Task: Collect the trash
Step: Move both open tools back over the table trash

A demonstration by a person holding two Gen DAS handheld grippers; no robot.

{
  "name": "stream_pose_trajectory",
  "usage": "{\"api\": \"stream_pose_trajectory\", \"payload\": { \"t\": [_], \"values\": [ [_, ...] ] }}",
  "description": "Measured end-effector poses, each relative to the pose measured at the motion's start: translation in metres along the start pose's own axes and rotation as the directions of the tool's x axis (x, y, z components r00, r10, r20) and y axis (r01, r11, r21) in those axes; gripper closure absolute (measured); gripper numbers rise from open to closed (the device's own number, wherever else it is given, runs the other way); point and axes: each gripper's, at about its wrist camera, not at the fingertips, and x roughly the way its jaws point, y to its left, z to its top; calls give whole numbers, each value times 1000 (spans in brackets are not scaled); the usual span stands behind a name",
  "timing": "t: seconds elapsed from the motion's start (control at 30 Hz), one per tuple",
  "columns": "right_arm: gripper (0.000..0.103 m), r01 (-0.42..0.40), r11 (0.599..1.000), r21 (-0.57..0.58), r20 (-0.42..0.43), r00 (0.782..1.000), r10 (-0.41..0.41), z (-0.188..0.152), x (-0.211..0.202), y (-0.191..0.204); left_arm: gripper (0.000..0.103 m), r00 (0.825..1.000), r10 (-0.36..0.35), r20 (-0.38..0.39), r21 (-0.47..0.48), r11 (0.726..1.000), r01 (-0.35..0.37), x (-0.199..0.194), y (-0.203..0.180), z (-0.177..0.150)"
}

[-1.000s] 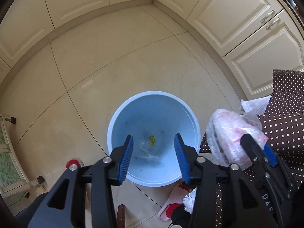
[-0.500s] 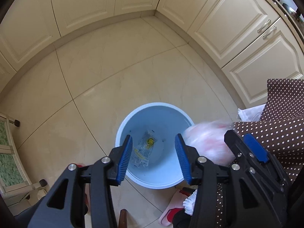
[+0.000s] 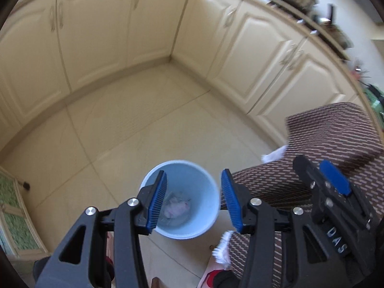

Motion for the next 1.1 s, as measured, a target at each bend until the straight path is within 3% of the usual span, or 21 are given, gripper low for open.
{"api": "stream_pose_trajectory", "payload": {
  "t": [0.13,0.27,0.37,0.5,0.63,0.8,0.87,1.1],
  "values": [
    [35,34,999,17,111,993,-36,13,-71,-13,54,993,-57,104,95,994,47,-64,-45,-4],
    [33,116,990,79,212,968,-130,13,-144,-48,49,978,-123,169,201,976,88,-113,-95,-12],
    [31,207,969,137,255,938,-236,4,-192,-86,44,962,-198,190,286,948,138,-140,-143,-22],
    [28,318,917,242,252,892,-376,-11,-237,-142,40,940,-291,176,403,893,200,-158,-213,-38],
    [25,407,841,356,172,856,-487,-23,-259,-207,39,936,-333,117,485,841,239,-152,-270,-53],
    [22,438,802,406,57,864,-501,-24,-246,-258,39,943,-330,45,559,791,250,-134,-321,-68],
    [22,424,807,412,33,878,-478,-18,-234,-274,39,945,-325,30,564,786,252,-127,-331,-69],
    [22,438,822,364,-52,891,-451,-3,-194,-295,38,954,-301,4,582,776,242,-112,-348,-62]
  ]
}}
